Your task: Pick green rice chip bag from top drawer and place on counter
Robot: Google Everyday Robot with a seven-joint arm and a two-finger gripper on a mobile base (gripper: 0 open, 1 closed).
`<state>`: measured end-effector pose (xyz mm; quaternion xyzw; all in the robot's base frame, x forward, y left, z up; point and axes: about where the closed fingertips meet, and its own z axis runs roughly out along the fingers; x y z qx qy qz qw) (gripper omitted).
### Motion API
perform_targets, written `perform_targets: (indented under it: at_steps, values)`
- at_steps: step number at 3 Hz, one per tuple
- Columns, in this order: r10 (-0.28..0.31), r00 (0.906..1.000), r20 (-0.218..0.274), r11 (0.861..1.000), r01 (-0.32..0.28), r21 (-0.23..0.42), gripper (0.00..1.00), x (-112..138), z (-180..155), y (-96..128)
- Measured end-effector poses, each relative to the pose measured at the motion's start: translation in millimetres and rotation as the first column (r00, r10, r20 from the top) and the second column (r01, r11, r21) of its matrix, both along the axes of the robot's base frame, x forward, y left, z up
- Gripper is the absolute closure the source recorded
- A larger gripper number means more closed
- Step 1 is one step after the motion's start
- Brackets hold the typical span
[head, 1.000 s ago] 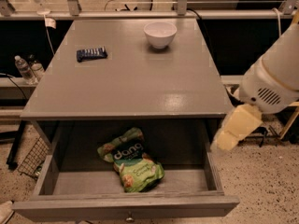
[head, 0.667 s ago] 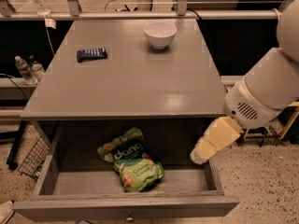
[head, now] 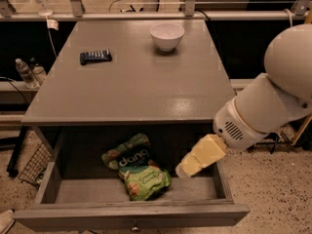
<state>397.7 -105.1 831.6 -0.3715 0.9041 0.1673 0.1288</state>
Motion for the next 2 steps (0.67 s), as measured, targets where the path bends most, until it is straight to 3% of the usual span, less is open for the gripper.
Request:
perform_targets:
  at_steps: [1,2]
  values:
    - [0.009,1.0000,0.001,1.000,-0.009,0.020,0.00,1,-9,8]
    - [-0.012,0.9994,-0.031,0.998,0.014,0.055,0.00,4,-50,27]
